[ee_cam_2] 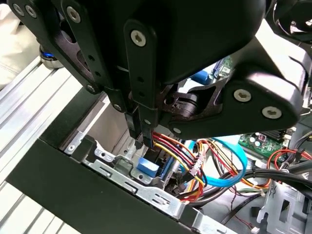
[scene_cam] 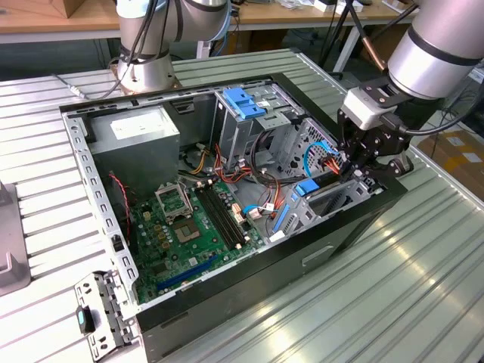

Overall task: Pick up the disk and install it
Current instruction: 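Insert the first disk wire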

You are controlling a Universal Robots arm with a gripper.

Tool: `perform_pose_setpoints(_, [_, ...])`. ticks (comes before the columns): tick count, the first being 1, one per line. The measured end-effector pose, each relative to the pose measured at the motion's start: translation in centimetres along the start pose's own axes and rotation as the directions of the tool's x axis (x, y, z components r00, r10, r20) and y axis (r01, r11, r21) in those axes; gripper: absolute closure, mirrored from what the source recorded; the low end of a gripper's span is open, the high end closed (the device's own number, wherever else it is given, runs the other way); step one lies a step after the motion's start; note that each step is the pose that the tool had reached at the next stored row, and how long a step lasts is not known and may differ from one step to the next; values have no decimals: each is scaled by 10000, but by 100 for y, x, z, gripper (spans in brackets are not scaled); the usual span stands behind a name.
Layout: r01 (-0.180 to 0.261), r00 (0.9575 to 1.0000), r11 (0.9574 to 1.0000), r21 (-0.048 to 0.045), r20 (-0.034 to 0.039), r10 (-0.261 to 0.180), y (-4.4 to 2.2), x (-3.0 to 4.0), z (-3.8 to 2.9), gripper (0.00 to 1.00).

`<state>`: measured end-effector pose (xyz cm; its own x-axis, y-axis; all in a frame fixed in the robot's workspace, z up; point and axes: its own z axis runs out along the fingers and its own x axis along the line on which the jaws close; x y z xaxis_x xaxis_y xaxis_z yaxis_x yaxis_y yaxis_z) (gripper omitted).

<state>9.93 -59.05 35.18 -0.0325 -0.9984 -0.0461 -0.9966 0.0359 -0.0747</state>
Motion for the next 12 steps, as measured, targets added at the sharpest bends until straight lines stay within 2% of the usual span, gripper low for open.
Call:
perform_pose_setpoints(8, [-35, 10000, 10000, 1, -4, 35, 29, -139, 17, 83])
perform_pose_setpoints(12, [-52, 10000, 10000, 2, 1, 52, 31, -170, 28, 83])
